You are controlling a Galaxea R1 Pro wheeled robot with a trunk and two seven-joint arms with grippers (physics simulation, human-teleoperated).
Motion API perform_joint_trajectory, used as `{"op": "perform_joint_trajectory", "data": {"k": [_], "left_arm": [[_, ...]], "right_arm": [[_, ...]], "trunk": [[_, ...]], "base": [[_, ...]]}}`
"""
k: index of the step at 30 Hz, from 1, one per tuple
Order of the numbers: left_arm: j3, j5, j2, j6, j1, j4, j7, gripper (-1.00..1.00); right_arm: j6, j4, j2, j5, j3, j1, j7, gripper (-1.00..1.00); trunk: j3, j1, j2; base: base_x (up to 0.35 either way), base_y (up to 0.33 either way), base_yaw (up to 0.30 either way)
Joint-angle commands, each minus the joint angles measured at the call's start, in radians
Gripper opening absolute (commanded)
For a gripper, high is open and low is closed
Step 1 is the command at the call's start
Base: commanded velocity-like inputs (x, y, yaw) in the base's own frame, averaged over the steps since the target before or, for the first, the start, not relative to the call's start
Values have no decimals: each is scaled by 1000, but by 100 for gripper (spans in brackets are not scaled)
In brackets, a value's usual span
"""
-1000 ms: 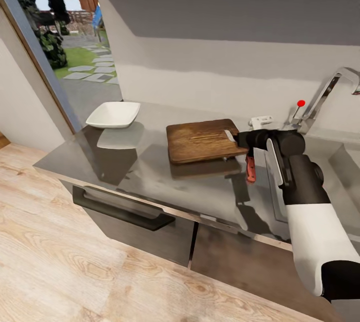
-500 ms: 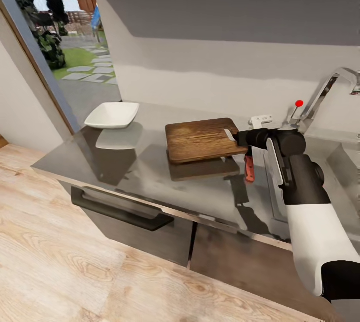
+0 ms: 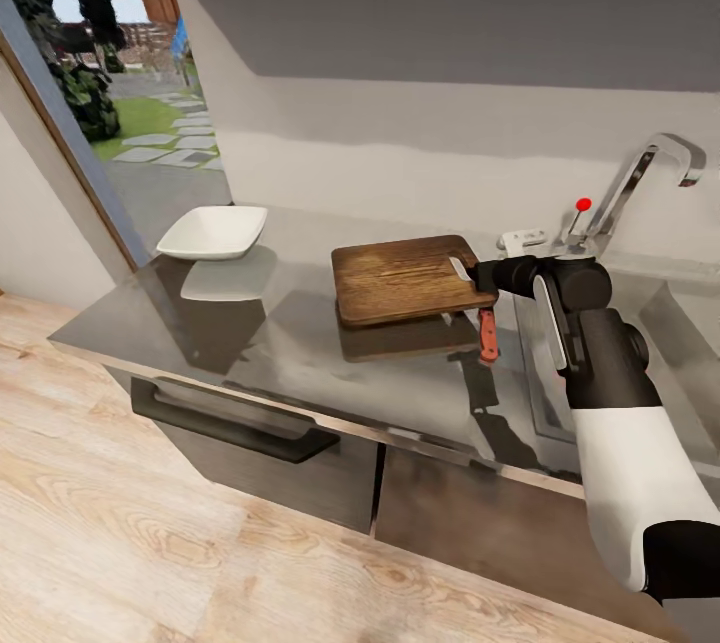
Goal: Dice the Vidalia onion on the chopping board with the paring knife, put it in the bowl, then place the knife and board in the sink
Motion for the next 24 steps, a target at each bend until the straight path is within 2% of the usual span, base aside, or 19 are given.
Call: {"op": "perform_joint_trajectory", "data": {"k": [1,7,24], "left_arm": [[0,2,0,-3,0,0,1,100],[0,2,0,-3,0,0,1,100],[0,2,0,-3,0,0,1,100]], "right_arm": [[4,-1,-1,9,1,-1,7,-100],[4,-1,1,9,2,-1,8,-100],[4,-1,1,8,1,-1,9,-100]], "trunk": [[-1,0,0],[-1,0,0],[-1,0,0]], "base": [[0,105,-6],[0,241,-159],[0,296,-275]]}}
